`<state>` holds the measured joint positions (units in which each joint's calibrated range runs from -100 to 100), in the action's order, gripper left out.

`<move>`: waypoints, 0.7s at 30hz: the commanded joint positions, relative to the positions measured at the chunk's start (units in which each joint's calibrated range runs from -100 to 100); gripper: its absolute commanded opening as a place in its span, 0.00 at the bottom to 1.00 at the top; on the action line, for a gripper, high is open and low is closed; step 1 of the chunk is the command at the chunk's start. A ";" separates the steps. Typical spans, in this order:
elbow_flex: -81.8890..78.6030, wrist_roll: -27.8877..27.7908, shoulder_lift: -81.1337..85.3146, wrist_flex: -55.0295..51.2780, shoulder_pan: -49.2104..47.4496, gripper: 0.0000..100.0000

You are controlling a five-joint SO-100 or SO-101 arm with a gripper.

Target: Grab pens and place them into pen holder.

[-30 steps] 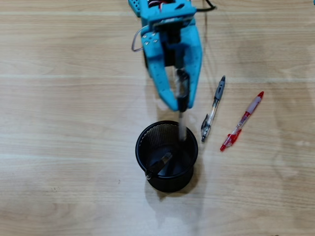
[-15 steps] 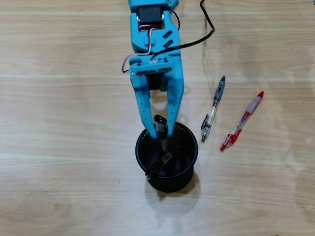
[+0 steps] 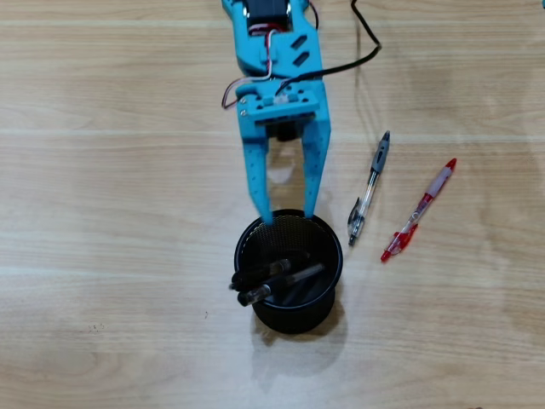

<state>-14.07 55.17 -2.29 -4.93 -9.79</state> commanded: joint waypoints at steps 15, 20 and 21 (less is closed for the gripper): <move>-13.19 -0.03 38.37 -44.10 -8.69 0.02; -22.21 0.33 45.68 -46.86 -8.69 0.02; -24.28 1.35 46.68 -46.86 -8.87 0.02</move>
<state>-33.60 55.12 39.02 -51.21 -17.91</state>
